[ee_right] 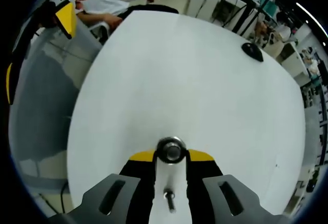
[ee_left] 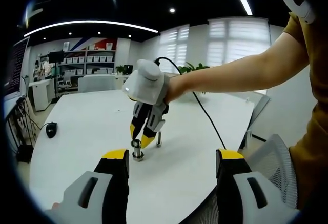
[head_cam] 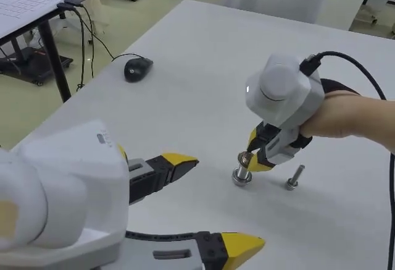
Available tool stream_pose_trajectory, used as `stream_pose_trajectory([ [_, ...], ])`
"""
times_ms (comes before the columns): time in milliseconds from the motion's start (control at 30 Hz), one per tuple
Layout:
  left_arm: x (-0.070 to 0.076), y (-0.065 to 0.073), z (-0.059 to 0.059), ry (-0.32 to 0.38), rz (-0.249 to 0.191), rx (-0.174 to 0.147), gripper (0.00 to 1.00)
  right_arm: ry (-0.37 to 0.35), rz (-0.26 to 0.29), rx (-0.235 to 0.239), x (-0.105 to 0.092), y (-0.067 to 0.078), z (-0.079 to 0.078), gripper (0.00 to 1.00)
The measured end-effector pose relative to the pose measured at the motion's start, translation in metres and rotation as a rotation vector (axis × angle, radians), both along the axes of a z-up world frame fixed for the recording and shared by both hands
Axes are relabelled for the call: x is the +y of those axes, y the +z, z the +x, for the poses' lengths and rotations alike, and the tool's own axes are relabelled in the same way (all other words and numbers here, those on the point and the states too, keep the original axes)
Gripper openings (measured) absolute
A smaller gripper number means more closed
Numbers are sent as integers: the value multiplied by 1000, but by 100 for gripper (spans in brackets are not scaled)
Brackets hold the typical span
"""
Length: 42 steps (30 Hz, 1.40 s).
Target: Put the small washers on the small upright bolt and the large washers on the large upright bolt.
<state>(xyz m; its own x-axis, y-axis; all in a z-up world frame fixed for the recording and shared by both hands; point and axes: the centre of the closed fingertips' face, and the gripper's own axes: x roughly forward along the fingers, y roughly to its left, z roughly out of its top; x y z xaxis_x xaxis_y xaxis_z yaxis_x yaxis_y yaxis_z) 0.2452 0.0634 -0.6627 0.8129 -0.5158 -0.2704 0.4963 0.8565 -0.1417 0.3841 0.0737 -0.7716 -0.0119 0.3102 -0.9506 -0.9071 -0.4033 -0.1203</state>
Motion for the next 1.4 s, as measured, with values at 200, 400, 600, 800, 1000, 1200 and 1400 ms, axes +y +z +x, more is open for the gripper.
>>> stream_pose_trajectory([
  [200, 2, -1, 0, 2, 2, 5, 68, -7, -11, 3, 0, -9, 2, 22],
  [400, 3, -2, 0, 3, 0, 4, 68, -14, -9, 7, 2, -19, 3, 22],
  [600, 5, -3, -1, 5, 1, 10, 68, -17, -15, 12, 3, -28, 5, 22],
  [800, 7, -4, -1, 8, 8, 16, 68, -24, -14, 23, 3, -34, 4, 22],
  [1000, 8, -4, 0, 7, 14, 19, 68, -24, -14, 29, 1, -38, 5, 23],
  [1200, 7, -3, 0, 4, 17, 19, 68, 5, 3, 42, -3, -38, 4, 25],
  [1400, 8, -2, -1, 4, 19, 14, 68, -13, 86, 55, -4, -22, -1, 27],
])
